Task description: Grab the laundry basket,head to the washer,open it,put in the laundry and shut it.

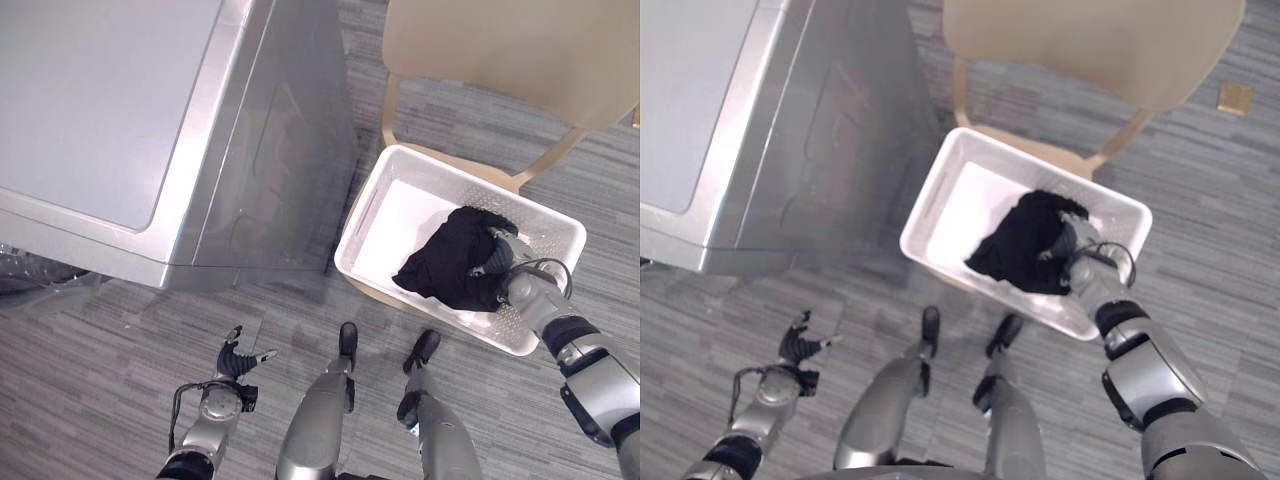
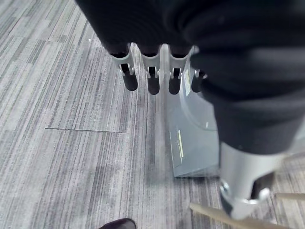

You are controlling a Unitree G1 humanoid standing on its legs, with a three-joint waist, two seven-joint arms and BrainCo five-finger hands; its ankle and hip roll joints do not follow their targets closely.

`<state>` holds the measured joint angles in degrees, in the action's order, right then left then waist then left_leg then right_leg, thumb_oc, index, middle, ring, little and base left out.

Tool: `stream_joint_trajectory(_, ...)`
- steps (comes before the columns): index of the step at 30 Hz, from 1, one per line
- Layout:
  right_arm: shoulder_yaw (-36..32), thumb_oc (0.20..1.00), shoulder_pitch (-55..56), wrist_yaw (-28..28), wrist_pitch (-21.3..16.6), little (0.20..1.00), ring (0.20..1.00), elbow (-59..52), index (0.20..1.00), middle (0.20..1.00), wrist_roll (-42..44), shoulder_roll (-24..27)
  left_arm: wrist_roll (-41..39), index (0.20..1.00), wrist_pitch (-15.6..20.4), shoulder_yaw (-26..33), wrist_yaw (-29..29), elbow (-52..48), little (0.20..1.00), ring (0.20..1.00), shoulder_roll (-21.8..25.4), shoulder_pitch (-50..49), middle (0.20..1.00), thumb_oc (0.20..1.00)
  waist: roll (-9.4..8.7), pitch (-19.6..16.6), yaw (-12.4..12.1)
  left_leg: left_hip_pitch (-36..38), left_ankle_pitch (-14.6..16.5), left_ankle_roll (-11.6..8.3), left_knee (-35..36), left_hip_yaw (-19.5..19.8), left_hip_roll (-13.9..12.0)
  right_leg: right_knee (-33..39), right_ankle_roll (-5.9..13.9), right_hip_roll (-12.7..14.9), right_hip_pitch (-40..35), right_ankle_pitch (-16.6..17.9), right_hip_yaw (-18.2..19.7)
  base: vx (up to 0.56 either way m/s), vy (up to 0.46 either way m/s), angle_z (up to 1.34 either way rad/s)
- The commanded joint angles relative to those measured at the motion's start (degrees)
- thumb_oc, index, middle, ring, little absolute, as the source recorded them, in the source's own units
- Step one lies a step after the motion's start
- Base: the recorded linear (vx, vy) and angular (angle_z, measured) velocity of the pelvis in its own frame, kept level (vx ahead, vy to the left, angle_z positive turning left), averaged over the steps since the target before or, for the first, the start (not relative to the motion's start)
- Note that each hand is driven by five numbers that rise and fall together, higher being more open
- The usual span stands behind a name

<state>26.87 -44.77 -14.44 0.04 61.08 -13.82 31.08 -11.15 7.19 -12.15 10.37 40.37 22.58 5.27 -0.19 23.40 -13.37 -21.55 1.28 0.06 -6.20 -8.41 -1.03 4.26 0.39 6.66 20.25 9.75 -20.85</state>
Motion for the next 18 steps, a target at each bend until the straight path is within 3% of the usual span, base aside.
stream_joint_trajectory(1,1.6,0.2,-0.1,0.3,0.0,0.2,0.2,-0.3,0.2,0.2,8.0,1.6,-2.4,1.0,1.4,-2.2,1.2,-2.4,1.0,1.0,1.6,-0.3,1.0,1.0,0.97,-1.7,-0.7,-3.1,-6.5,-2.75,5.9,1.9,0.8,-8.5,7.28,2.1,0.4,-9.2,2.3,0.01,-0.012,0.19)
stream_joint_trajectory(9,-6.2,0.2,8.0,1.1,-3.3,0.2,0.2,-16.2,0.2,0.2,20.6,-0.3,-1.4,1.0,0.2,-1.1,0.0,-3.4,1.0,1.0,0.0,-1.8,1.0,1.0,-0.12,-2.9,0.7,1.5,-5.5,-2.54,8.0,1.5,0.8,-6.8,7.8,1.9,-3.1,-9.0,3.1,0.0,0.007,0.04)
stream_joint_trajectory(11,-8.7,0.2,12.8,2.5,-4.7,0.2,0.2,-23.8,0.2,0.2,23.9,-1.8,-0.9,1.0,-0.4,-0.2,-0.7,-4.1,1.0,1.0,-0.8,-2.7,1.0,1.0,-0.85,-3.8,1.6,3.2,-5.8,-2.0,8.0,0.5,0.5,-5.8,7.66,2.1,-4.9,-7.6,3.1,-0.02,0.04,-0.36)
stream_joint_trajectory(18,-12.5,0.2,24.9,9.0,-7.5,0.2,0.2,-45.3,0.2,0.2,29.5,-6.0,0.6,1.0,-2.4,3.4,-2.8,-5.9,1.0,1.0,-1.7,-7.0,1.0,1.0,-2.24,-8.1,3.9,11.5,-2.8,-0.98,8.1,-0.7,0.9,-5.2,8.49,2.6,-12.5,-8.5,3.7,0.08,0.057,-0.24)
